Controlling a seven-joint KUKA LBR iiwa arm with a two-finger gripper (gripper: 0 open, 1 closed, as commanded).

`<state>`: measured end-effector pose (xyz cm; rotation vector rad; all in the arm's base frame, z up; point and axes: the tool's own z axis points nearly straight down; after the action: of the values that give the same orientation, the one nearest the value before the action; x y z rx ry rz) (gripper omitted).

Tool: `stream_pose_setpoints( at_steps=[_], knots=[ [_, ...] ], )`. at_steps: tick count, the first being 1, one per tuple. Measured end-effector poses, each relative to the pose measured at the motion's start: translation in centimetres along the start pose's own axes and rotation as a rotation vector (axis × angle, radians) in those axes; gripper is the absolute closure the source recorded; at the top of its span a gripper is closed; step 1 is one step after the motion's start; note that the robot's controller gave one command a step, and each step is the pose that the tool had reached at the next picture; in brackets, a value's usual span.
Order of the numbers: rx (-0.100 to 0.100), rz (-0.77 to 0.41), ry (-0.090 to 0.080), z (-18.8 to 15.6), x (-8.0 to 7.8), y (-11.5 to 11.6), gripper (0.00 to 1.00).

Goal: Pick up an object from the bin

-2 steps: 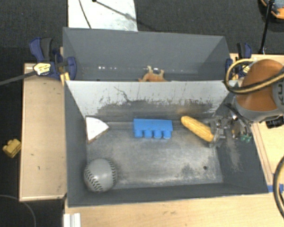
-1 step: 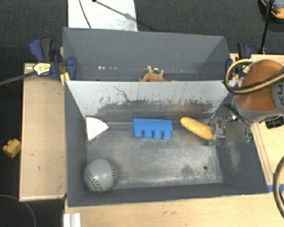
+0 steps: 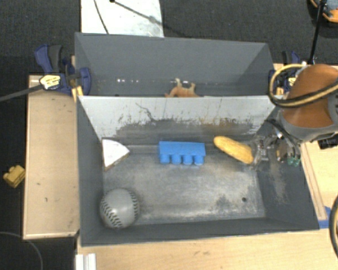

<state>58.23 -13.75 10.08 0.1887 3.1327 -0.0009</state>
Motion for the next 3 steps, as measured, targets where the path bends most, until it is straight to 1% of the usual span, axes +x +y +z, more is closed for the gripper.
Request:
stream_pose_setpoints(
  at_steps=[1, 2, 3],
  knots=[
    [0.0, -0.004, -0.005, -1.9, 0.3, 0.1, 1.0],
    [0.0, -0.009, -0.003, -3.2, 0.3, 0.5, 1.0],
    [0.0, -0.022, 0.002, -7.5, 1.0, 1.0, 1.0]
  ],
)
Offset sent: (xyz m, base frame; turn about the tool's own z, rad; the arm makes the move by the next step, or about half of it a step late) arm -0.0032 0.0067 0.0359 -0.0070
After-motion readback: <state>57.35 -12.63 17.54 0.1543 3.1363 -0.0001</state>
